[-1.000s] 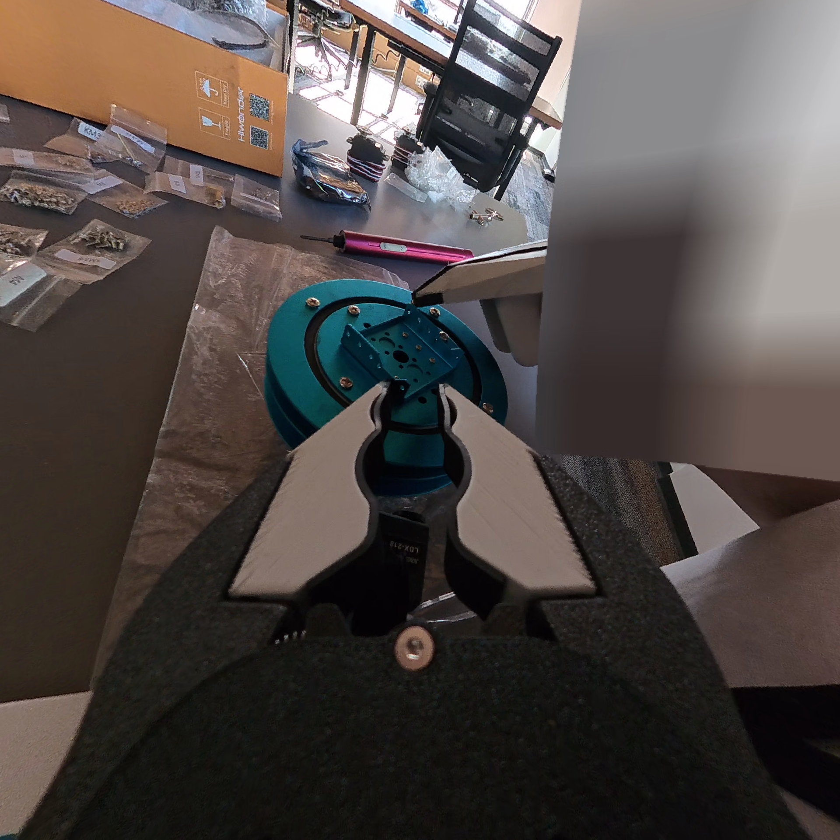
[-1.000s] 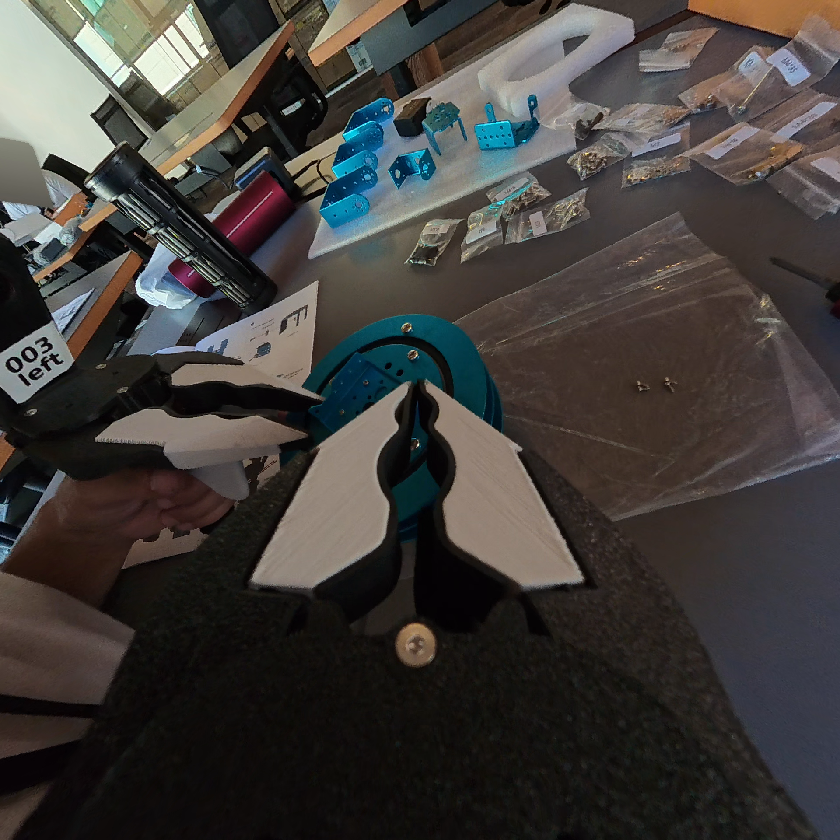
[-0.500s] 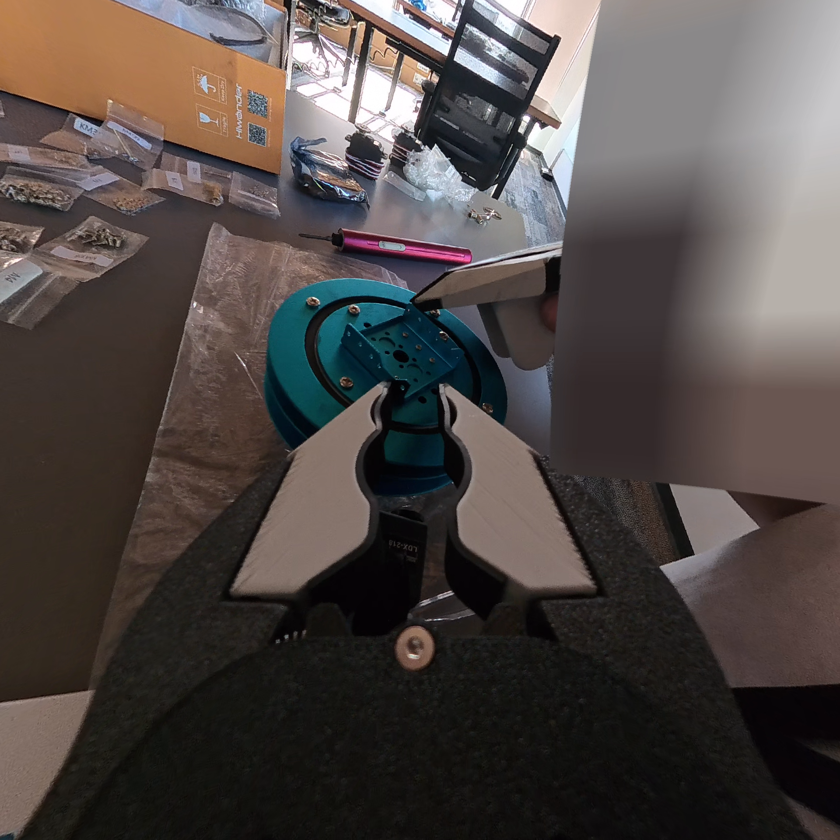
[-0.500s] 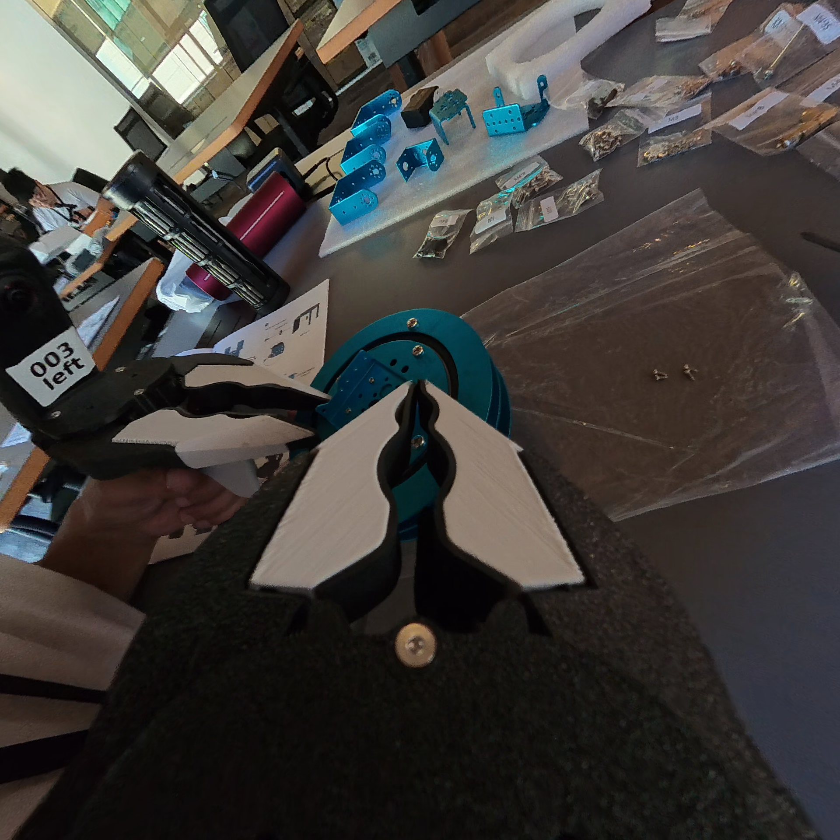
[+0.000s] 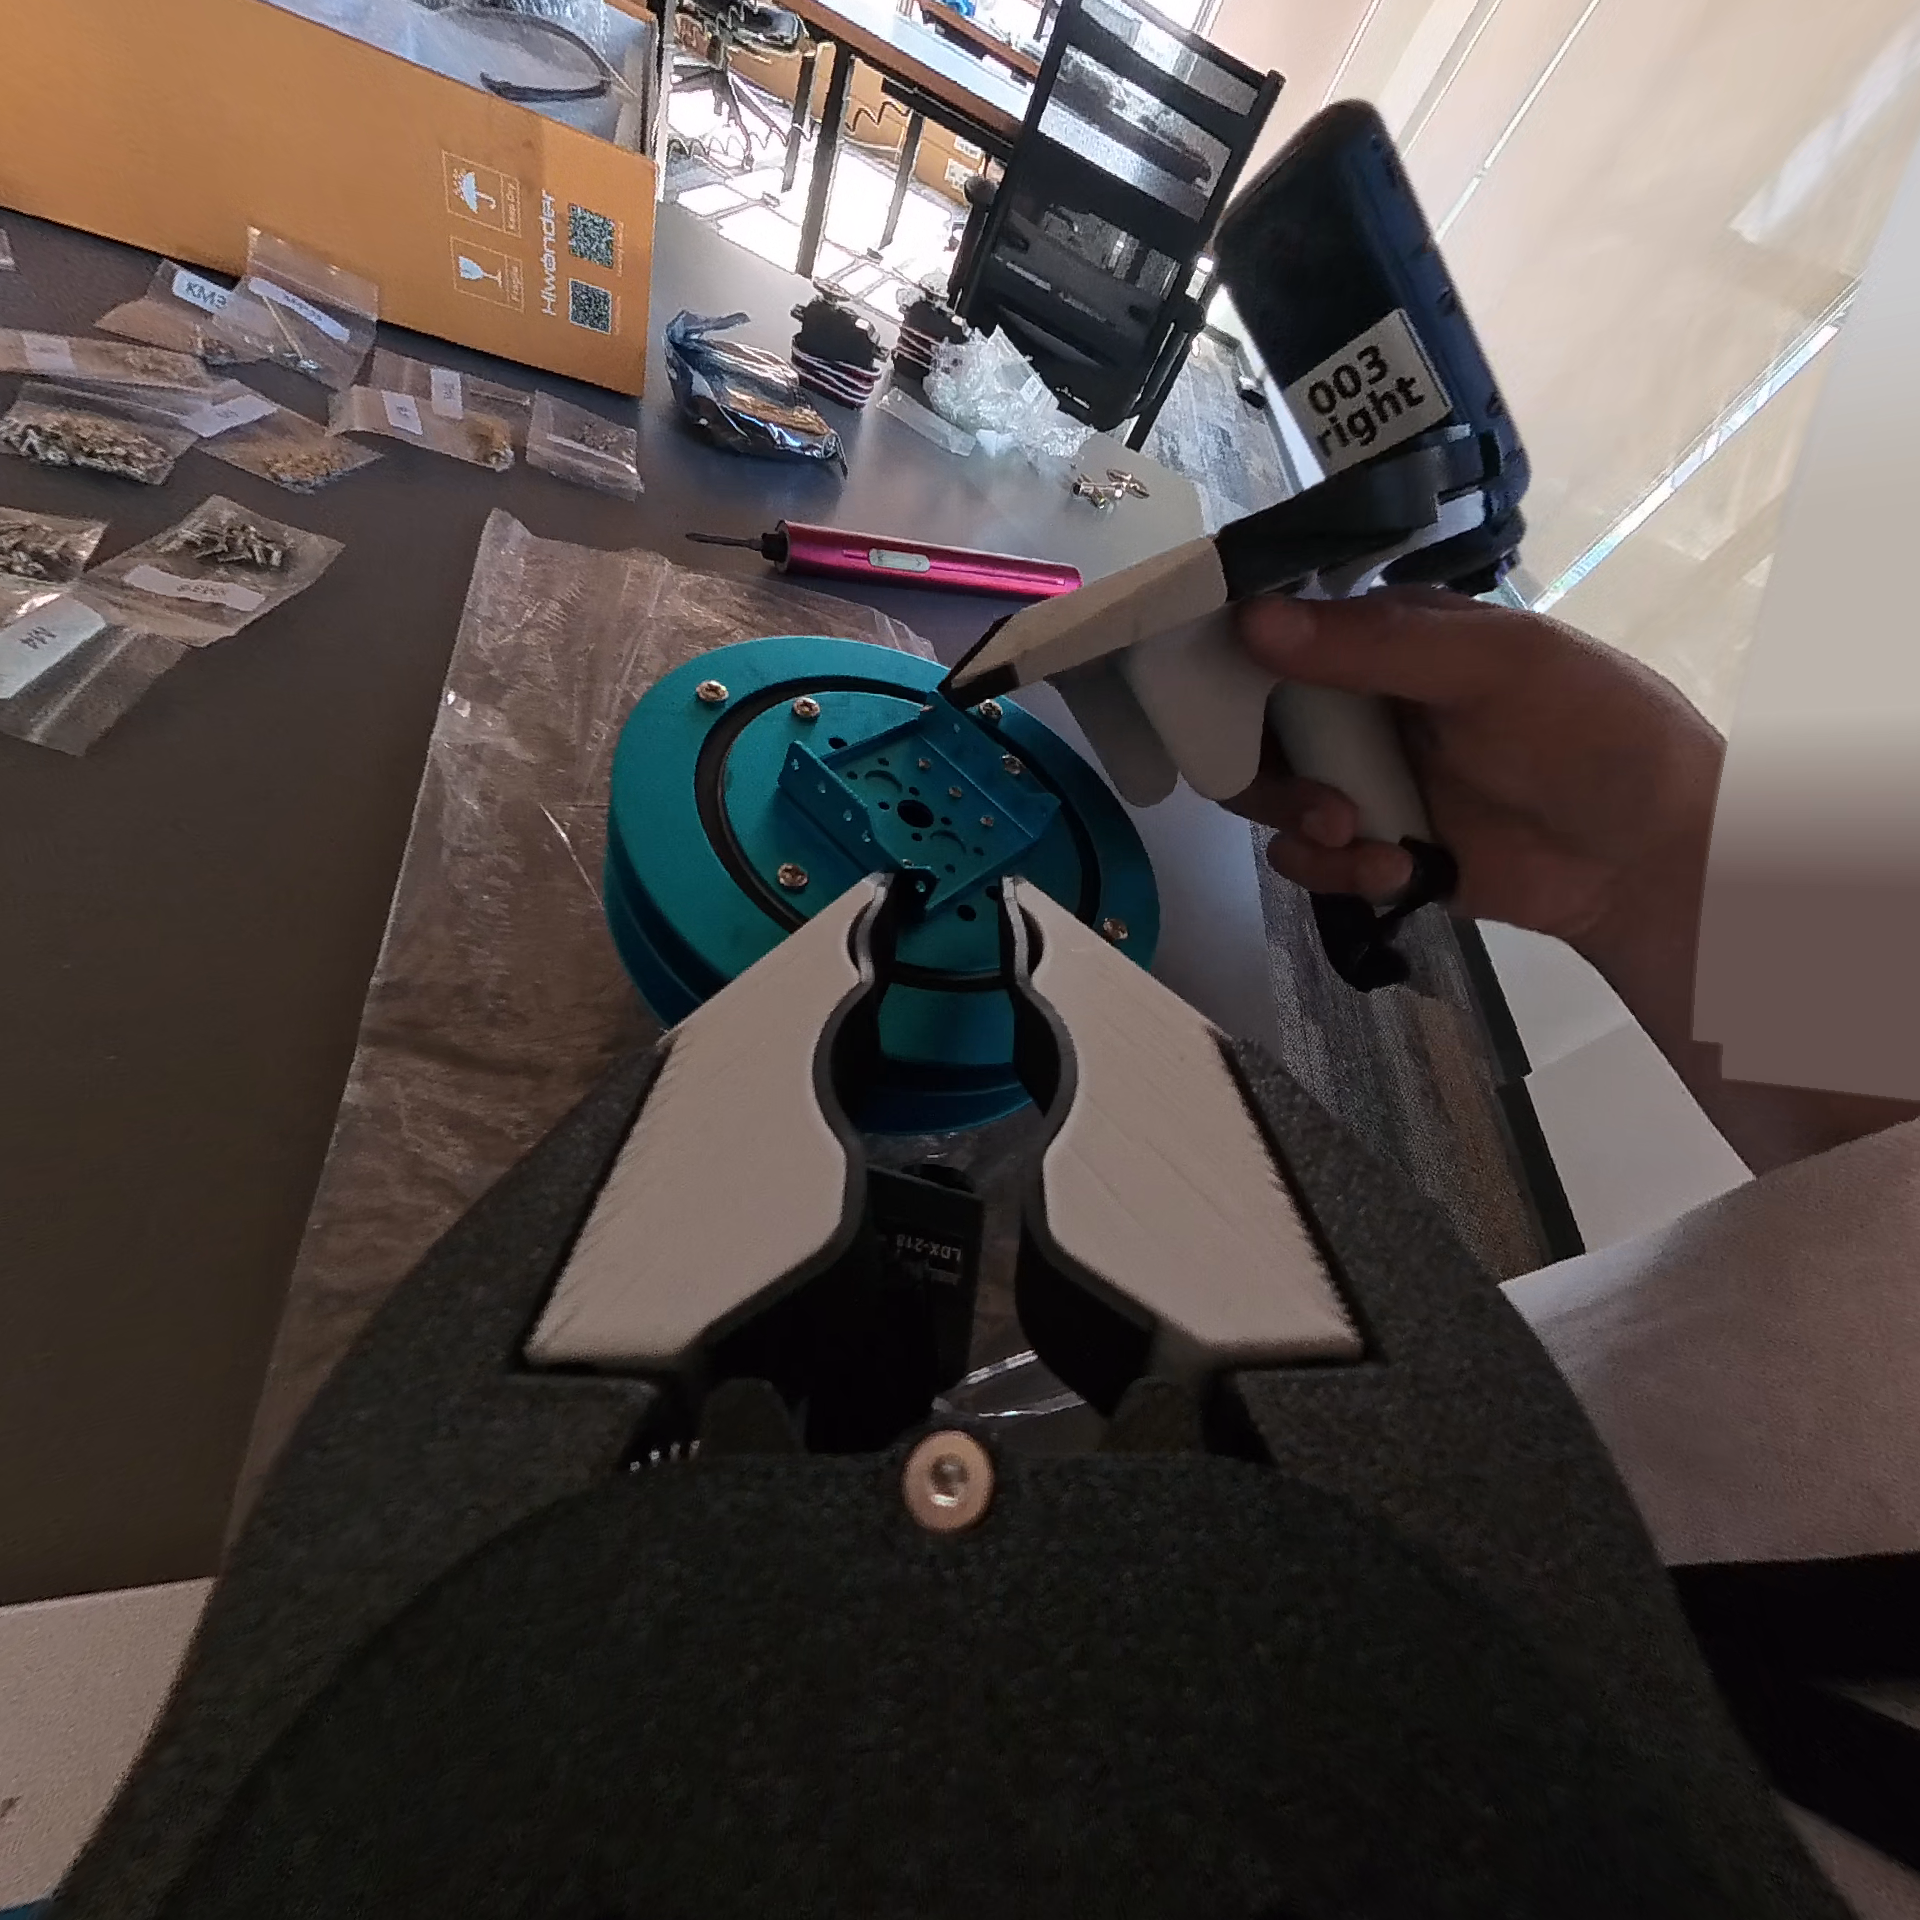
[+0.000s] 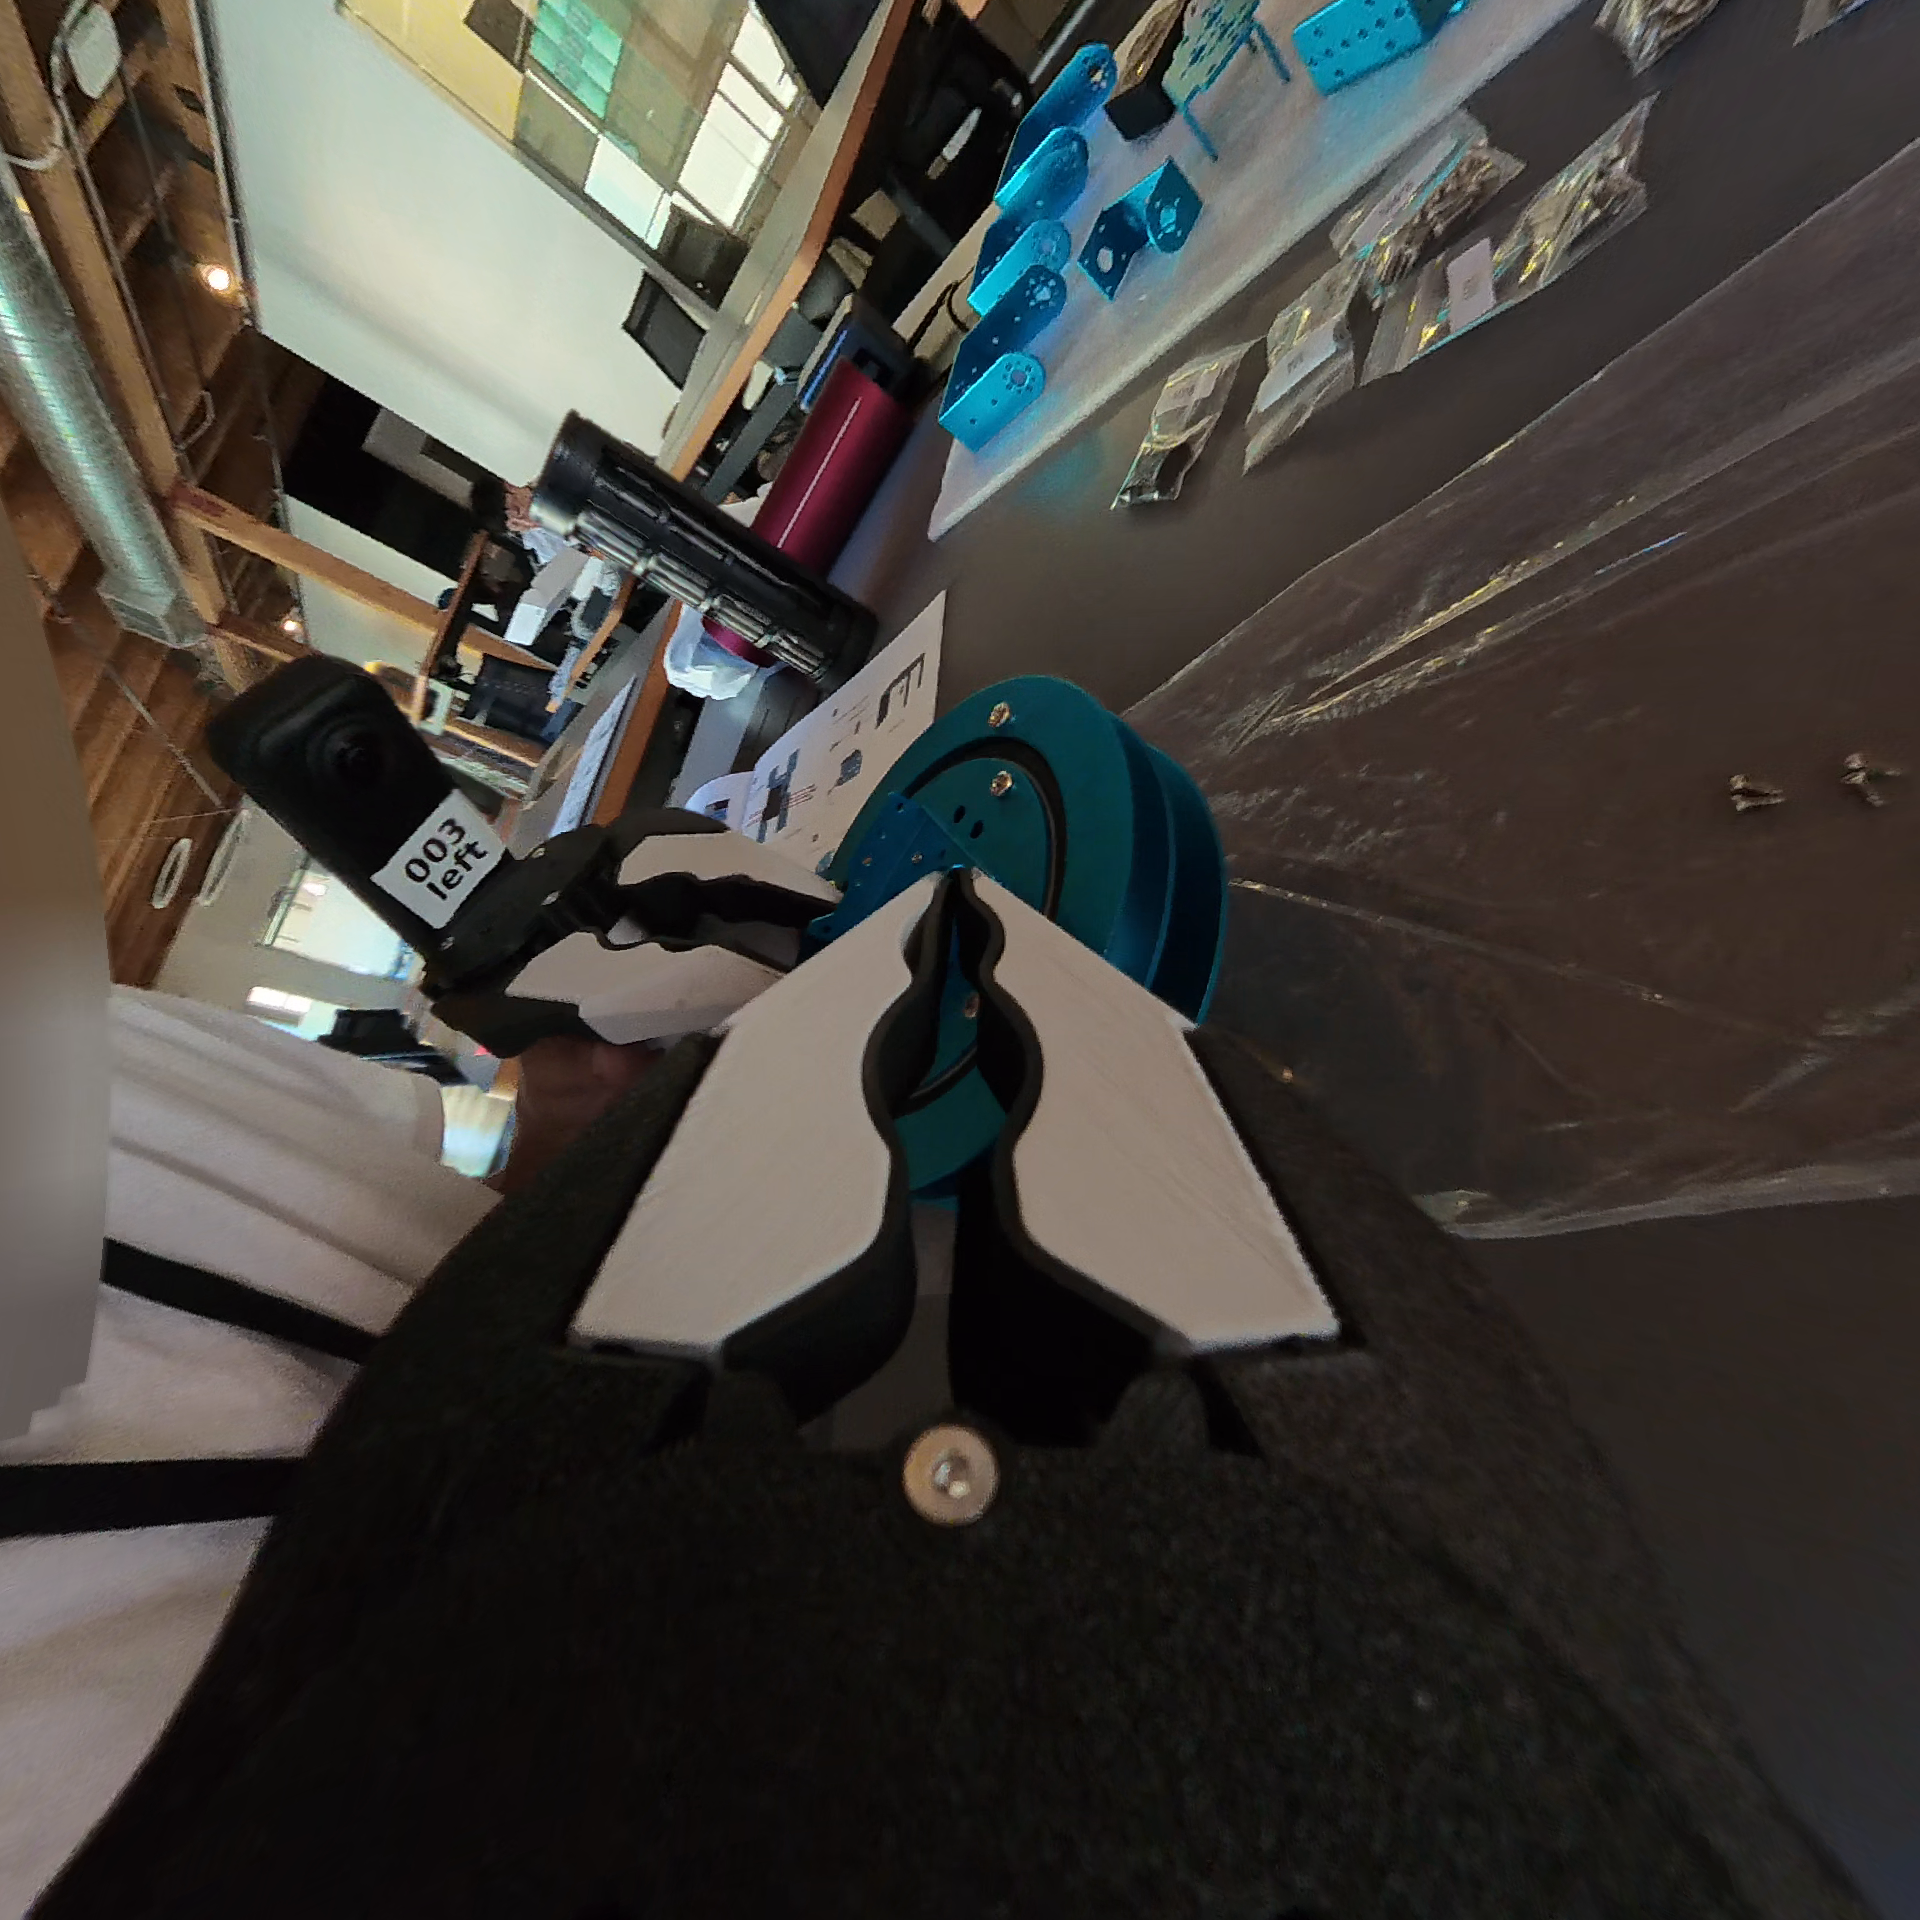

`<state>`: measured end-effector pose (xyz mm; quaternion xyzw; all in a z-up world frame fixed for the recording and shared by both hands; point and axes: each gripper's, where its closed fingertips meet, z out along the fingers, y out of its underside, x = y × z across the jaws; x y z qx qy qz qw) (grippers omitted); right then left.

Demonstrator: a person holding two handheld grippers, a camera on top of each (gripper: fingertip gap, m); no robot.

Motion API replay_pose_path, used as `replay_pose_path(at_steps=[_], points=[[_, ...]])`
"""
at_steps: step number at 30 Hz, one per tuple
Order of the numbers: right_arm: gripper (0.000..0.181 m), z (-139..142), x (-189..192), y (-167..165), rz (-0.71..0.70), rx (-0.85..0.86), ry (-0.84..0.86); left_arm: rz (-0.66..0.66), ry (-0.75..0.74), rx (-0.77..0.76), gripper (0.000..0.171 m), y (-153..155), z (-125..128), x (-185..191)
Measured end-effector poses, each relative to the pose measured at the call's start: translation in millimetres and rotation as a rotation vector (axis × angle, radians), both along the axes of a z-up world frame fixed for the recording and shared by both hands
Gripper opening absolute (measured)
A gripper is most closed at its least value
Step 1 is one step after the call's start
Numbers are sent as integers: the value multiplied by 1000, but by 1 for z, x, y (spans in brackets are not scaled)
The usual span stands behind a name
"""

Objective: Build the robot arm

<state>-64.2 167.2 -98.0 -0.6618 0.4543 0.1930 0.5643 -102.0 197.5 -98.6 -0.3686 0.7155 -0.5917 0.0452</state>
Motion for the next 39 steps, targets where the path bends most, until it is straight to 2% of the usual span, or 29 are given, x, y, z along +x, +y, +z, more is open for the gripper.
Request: replay_pose_path(at_steps=[4, 5, 8, 14, 22, 27, 39], points=[[0, 1, 1, 1, 39, 80, 58, -3, 9, -12, 18, 0, 0, 1], [11, 4, 1, 2, 58, 124, 67, -4, 11, -15, 19, 0, 0, 0], [17, 10, 0, 3, 102, 197, 104, -8, 8, -11, 18, 0, 0, 0], [19, 13, 2, -4, 123, 123, 34, -11, 7, -10, 19, -1, 0, 0], [29, 4, -11, -5, 161, -95, -105, -11, 1, -6, 17, -1, -1, 0], [33, 10, -13, 6, 176, -86, -141, -7, -2, -2, 18, -1, -1, 0], [32, 9, -14, 5, 199, -44, -160, -6, -5, 9, 18, -1, -1, 0]])
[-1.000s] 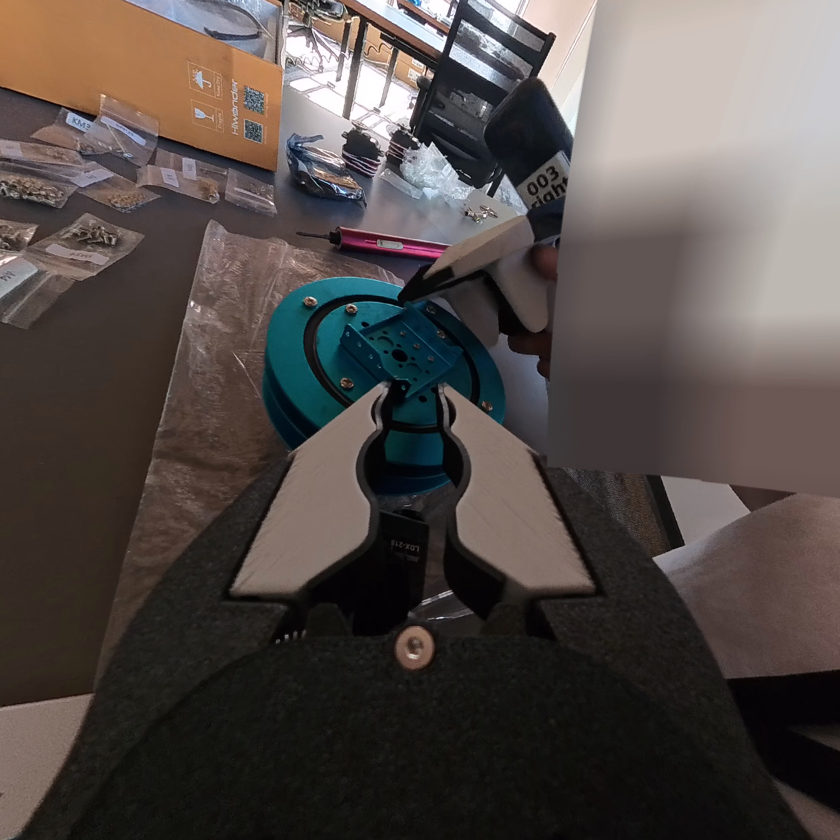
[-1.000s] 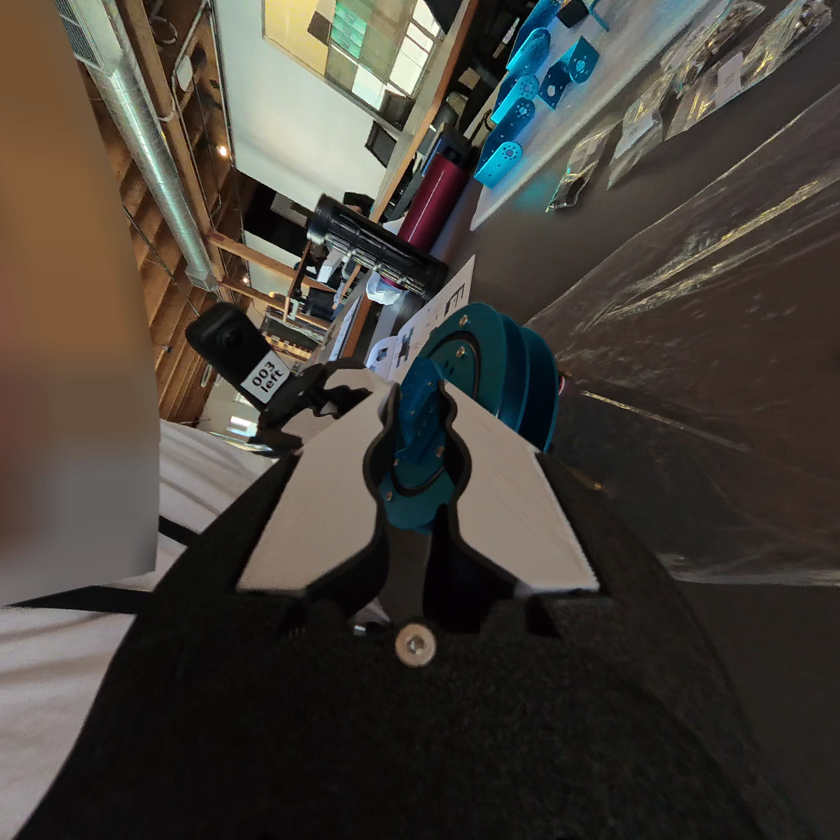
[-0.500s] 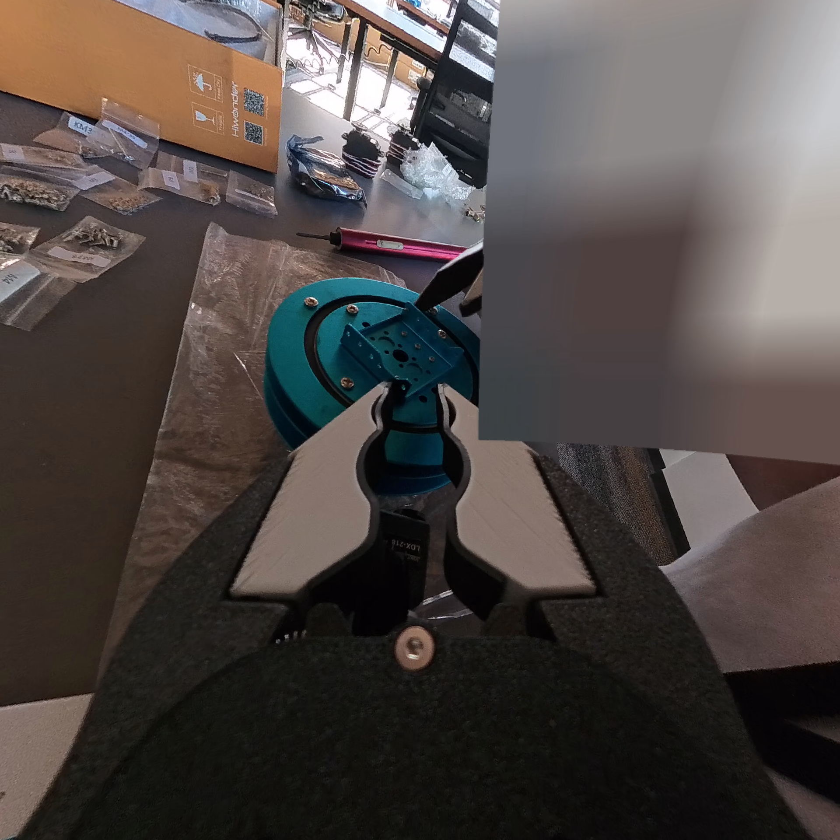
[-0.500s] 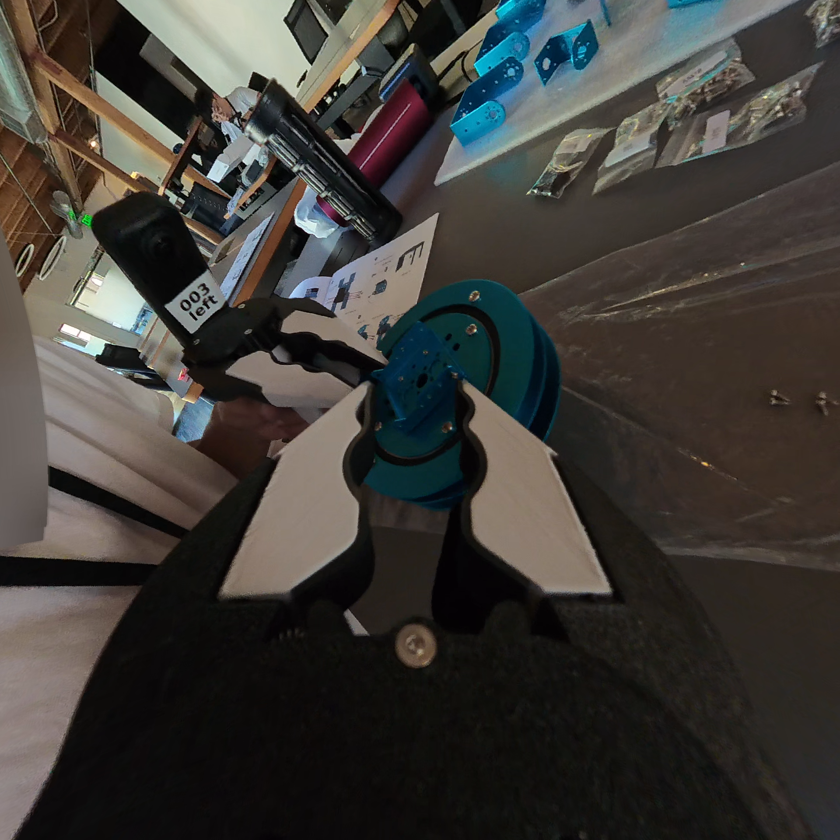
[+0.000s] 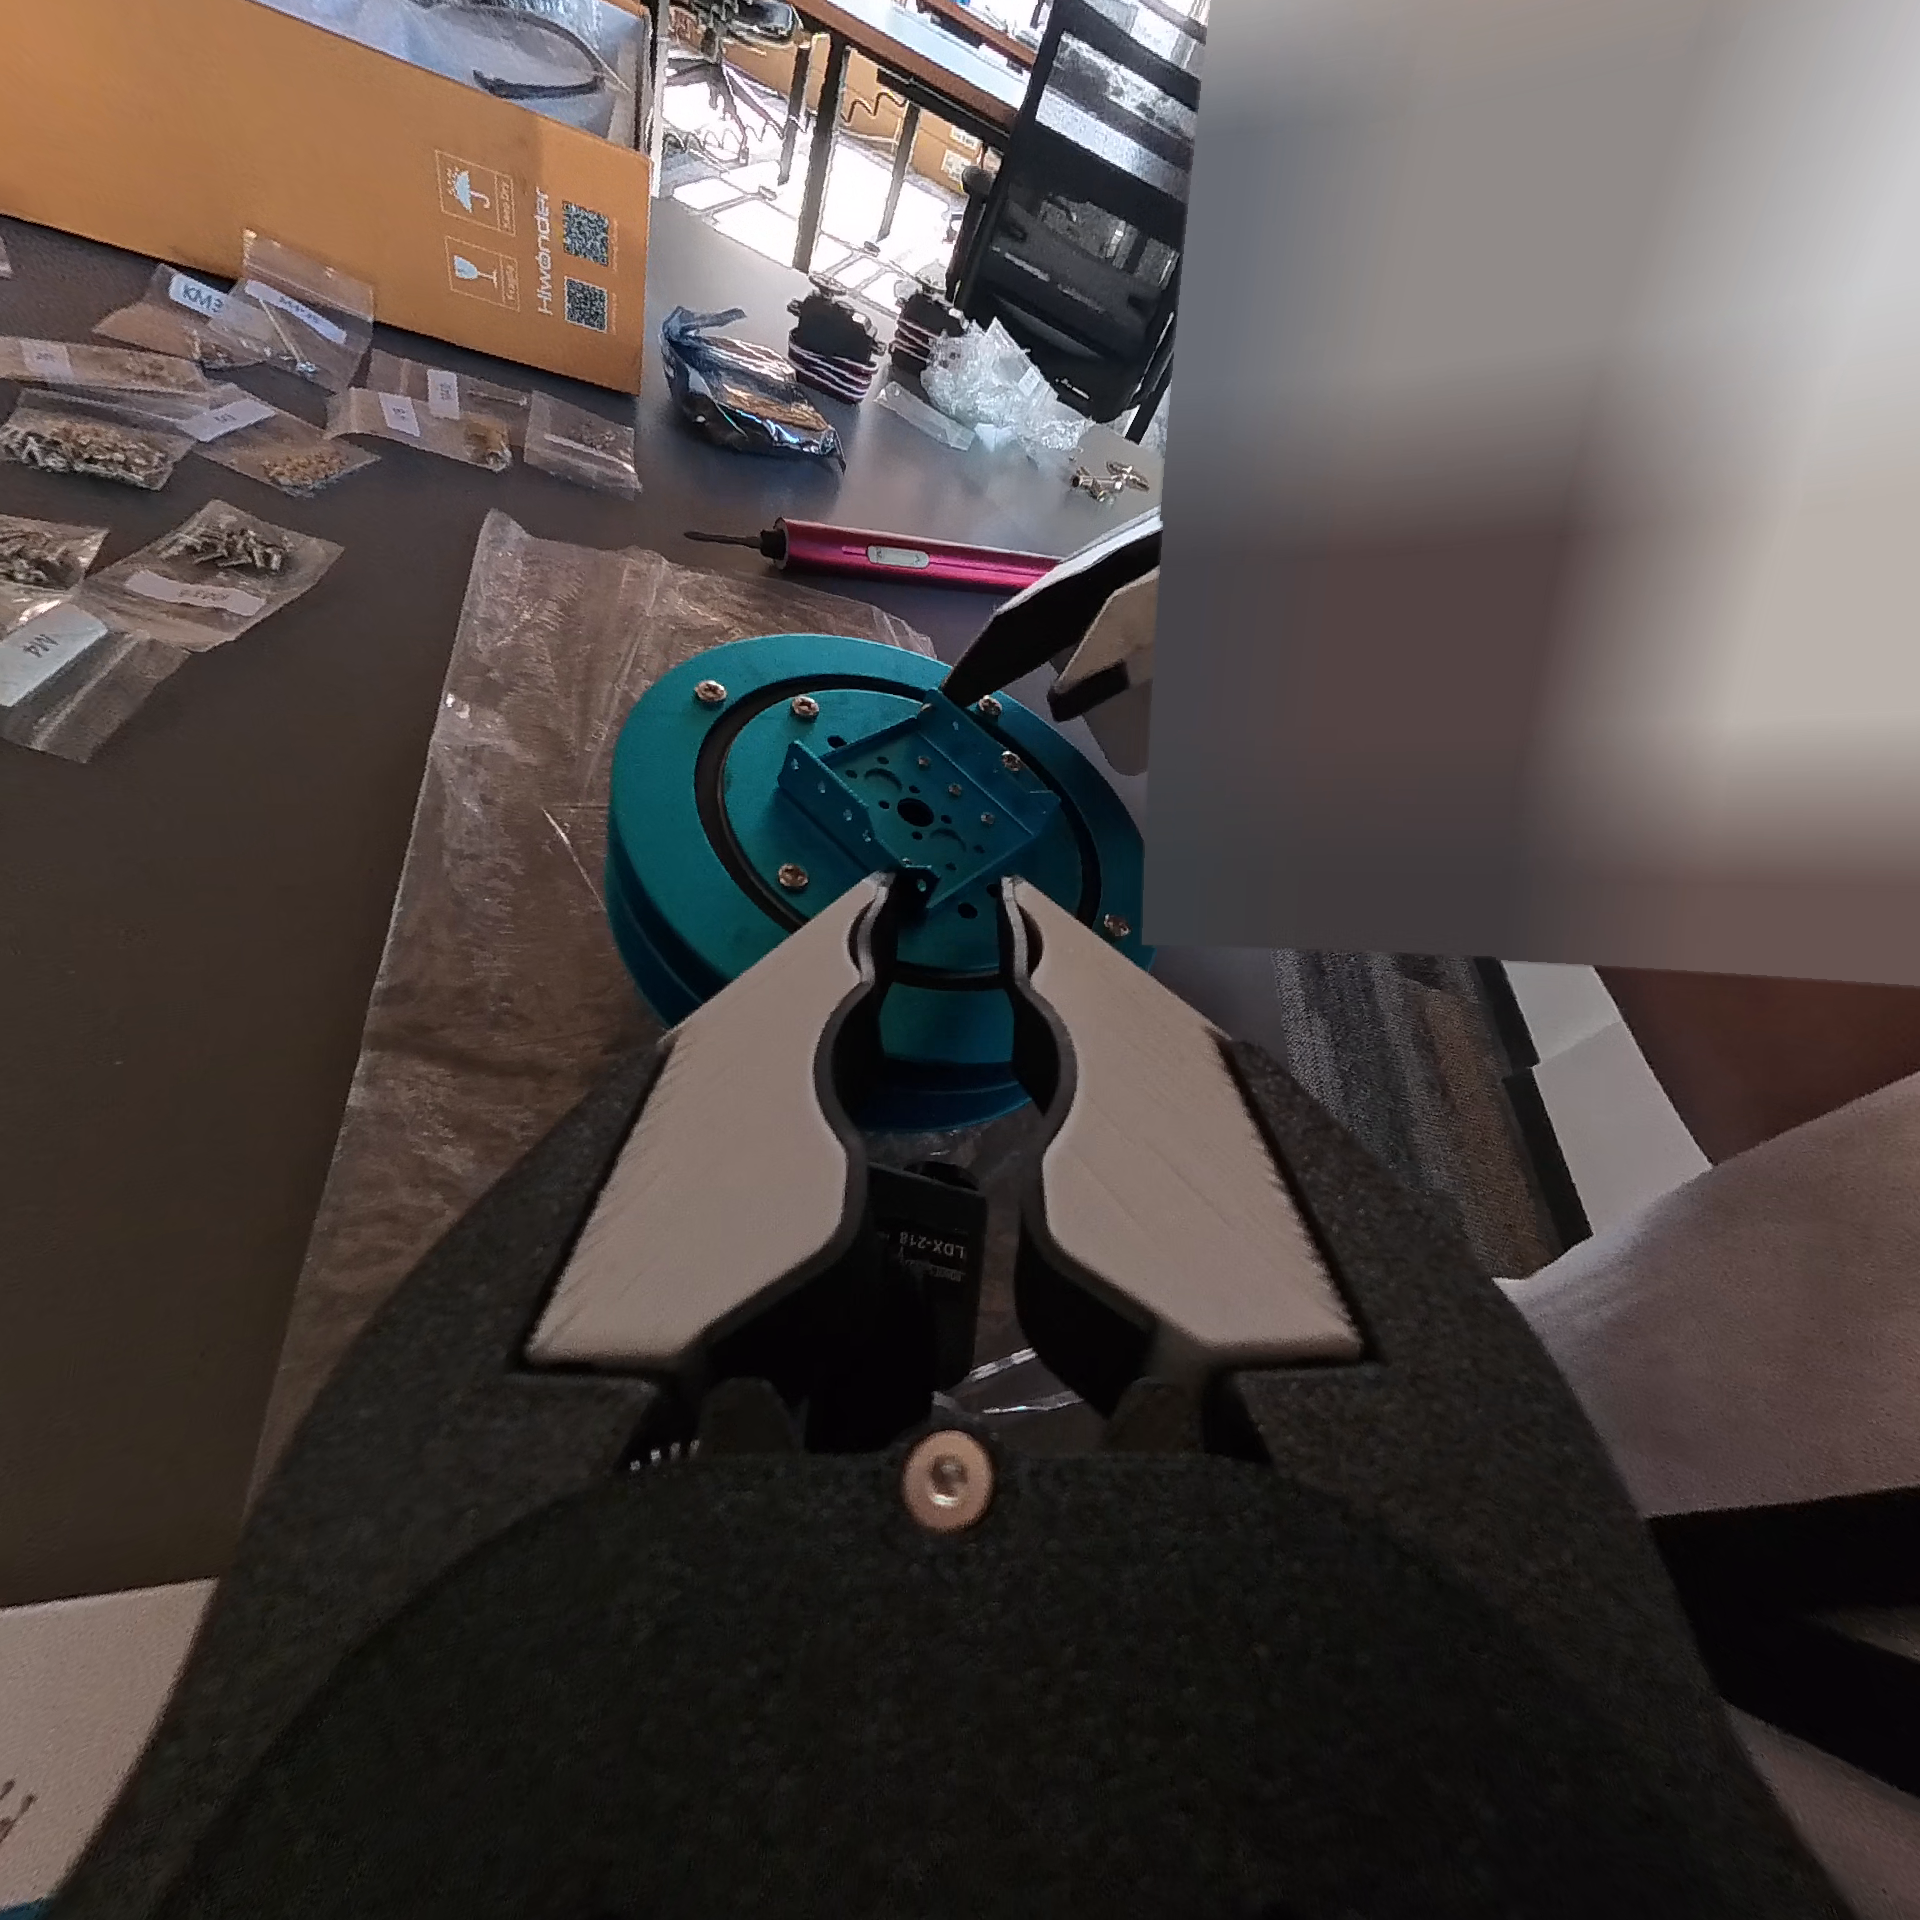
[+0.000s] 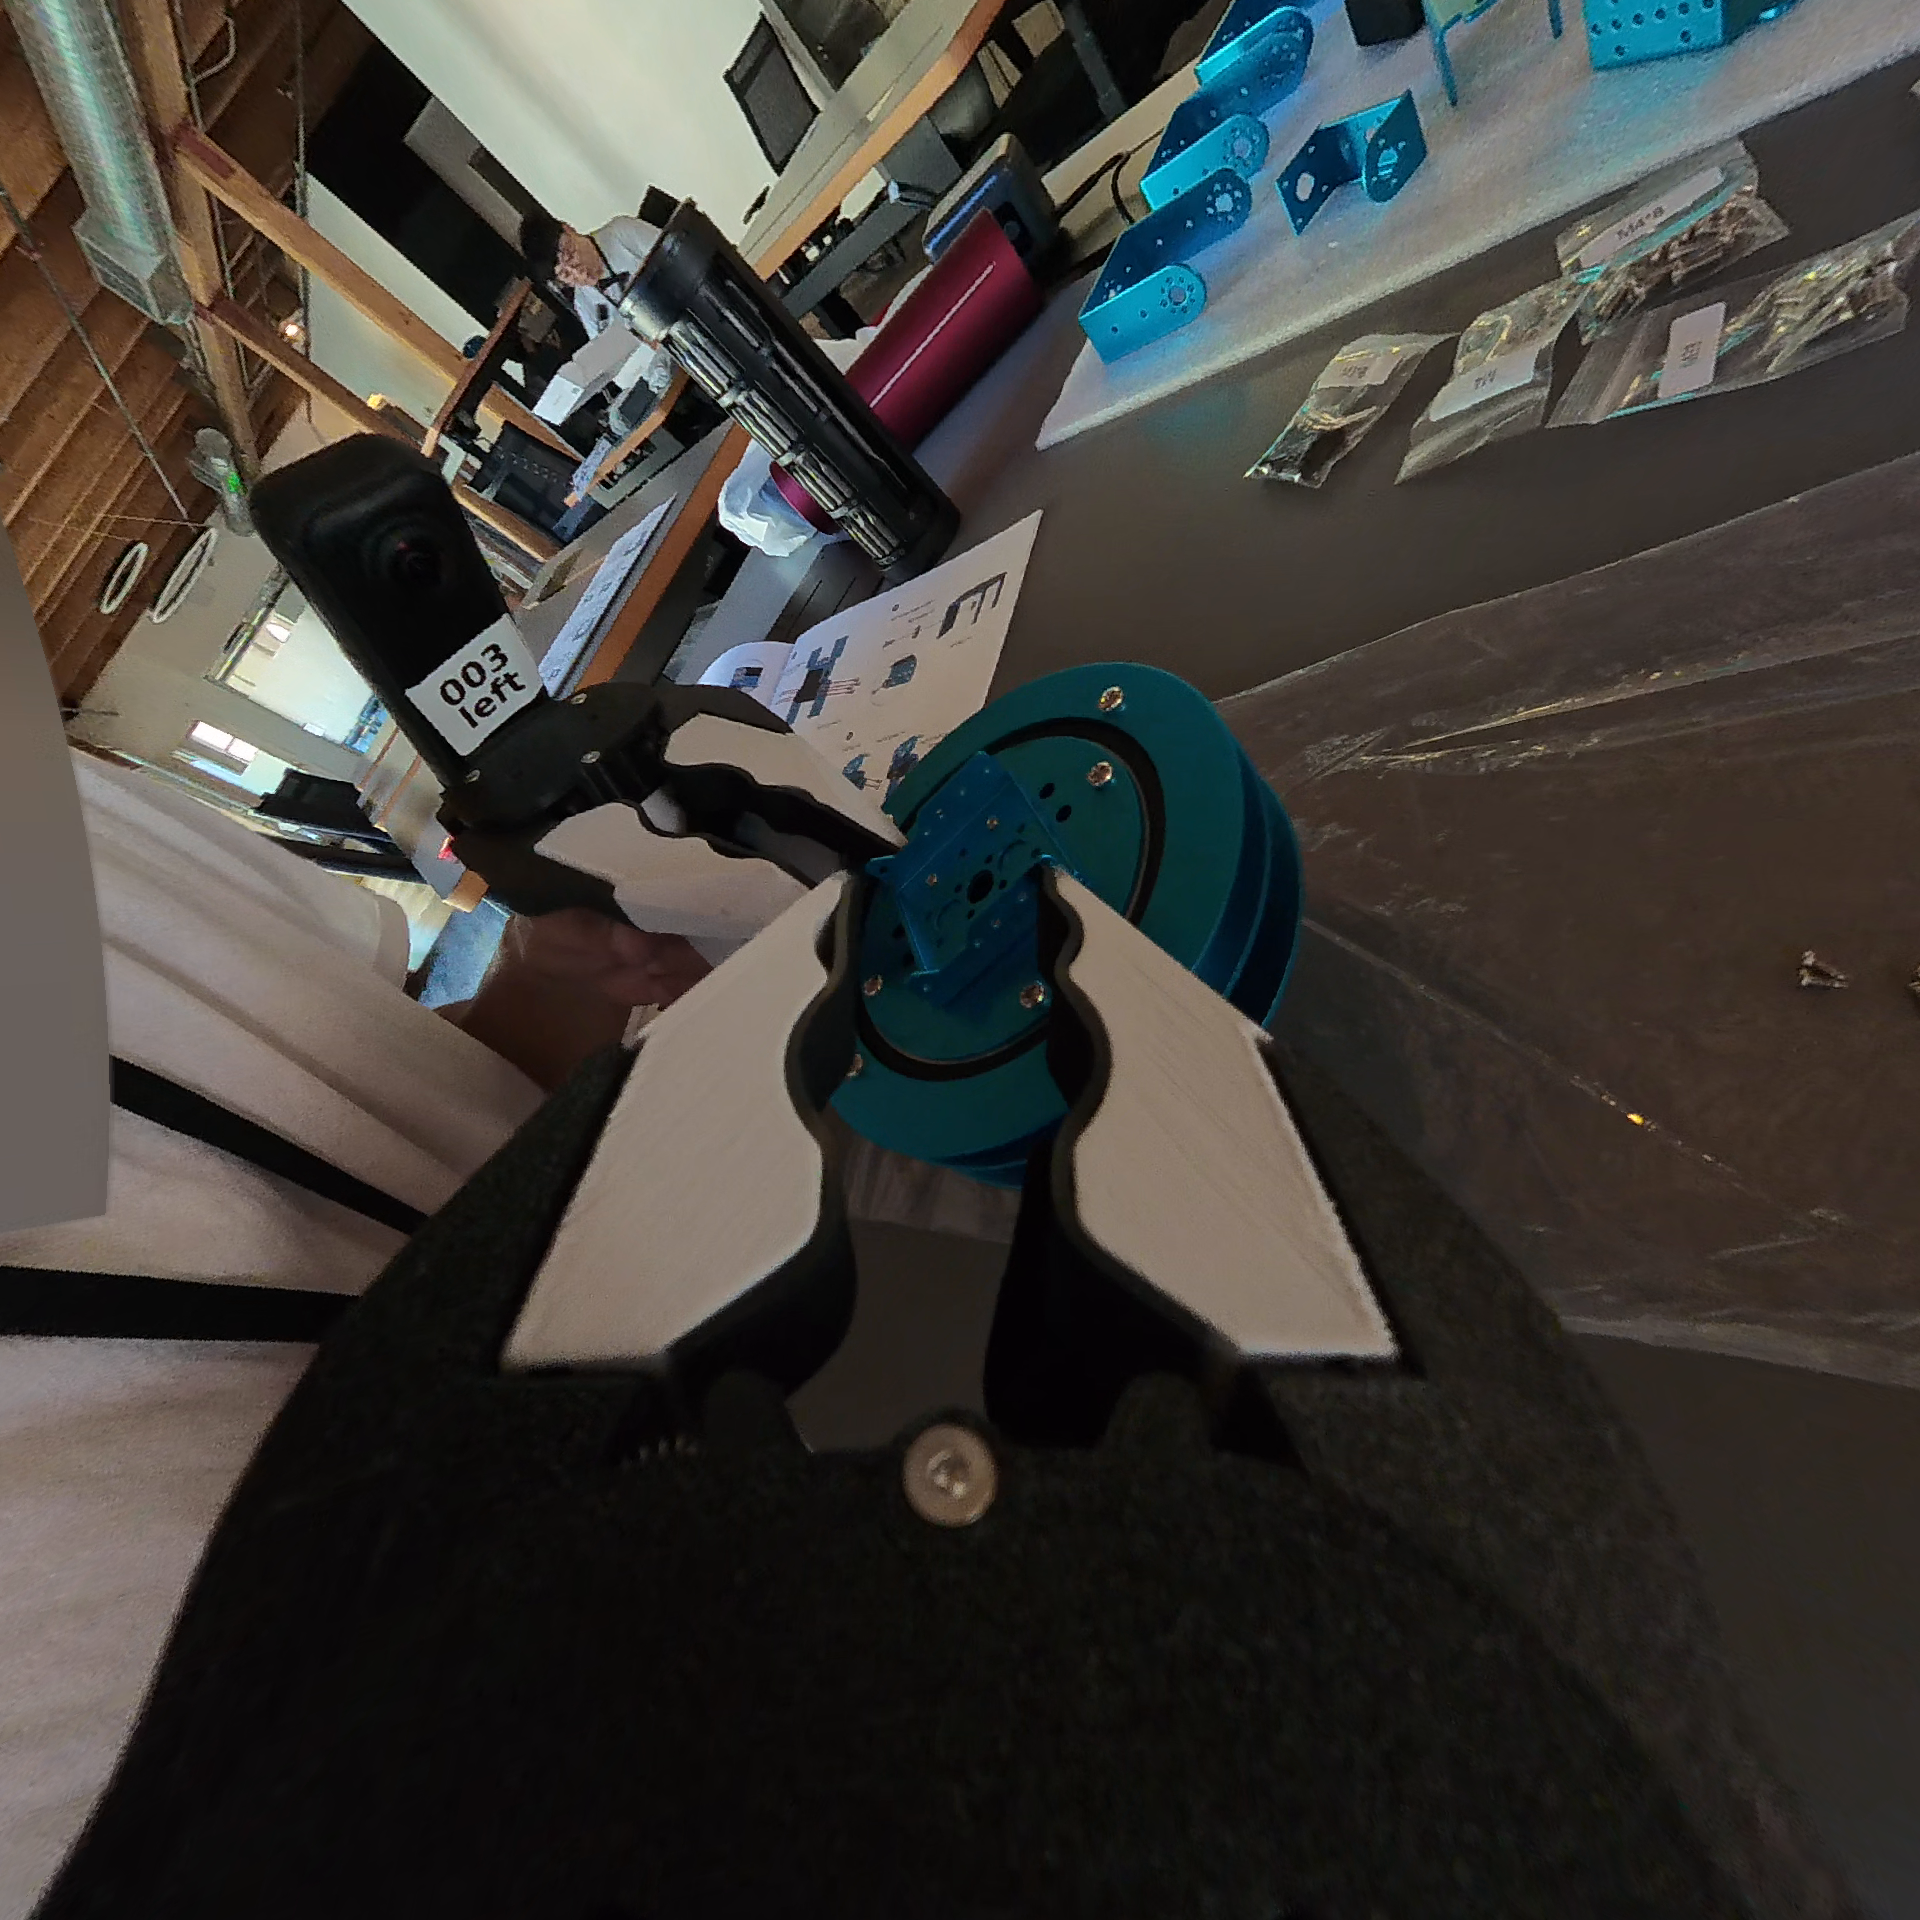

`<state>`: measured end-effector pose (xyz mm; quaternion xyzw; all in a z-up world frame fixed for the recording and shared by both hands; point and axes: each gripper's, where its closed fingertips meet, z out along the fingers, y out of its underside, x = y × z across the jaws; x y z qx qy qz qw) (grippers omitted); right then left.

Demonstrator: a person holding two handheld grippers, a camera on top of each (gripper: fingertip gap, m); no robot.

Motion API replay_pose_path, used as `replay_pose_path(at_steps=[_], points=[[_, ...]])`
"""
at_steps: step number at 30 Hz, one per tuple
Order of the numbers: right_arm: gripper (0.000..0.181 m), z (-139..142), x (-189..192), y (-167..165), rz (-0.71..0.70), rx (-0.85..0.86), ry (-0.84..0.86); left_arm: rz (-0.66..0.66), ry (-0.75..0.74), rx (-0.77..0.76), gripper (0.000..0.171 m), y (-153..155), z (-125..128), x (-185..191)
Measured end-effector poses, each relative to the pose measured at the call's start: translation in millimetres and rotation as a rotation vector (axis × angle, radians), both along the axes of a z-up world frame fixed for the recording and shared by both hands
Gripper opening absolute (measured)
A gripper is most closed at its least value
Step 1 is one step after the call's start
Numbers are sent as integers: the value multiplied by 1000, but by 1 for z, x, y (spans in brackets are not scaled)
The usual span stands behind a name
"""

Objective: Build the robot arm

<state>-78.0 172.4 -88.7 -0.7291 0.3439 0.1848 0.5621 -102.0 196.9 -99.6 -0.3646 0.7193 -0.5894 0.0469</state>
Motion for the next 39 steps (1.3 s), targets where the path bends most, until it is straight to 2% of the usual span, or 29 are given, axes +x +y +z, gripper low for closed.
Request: replay_pose_path(at_steps=[6, 11, 13, 17, 22, 26, 28, 34, 39], points=[[32, -4, 1, -4, 36, 20, 2, 0, -26, 8, 22, 2, 5, 0], [32, -2, 0, -8, 101, 37, -6, 37, -93, 42, 23, 24, 22, -2], [32, -1, -3, -9, 145, 50, -21, 7, -110, 145, 25, 37, 14, -10], [30, 8, -7, -17, 218, 97, -112, -33, -42, 352, 32, 56, -22, -28], [25, 23, 5, -36, 229, 141, -204, -83, -20, 489, 50, 39, -53, -42], [26, 35, 4, -46, 291, 170, -208, -70, 23, 567, 51, 34, -74, -35], [26, 37, 1, -51, 307, 151, -238, -93, 34, 591, 45, 31, -78, -37], [24, 35, -17, -65, 303, 156, -285, -79, 33, 686, 43, 40, -77, -37], [23, 32, -31, -76, 291, 159, -309, -75, 10, 630, 43, 49, -63, -53]])
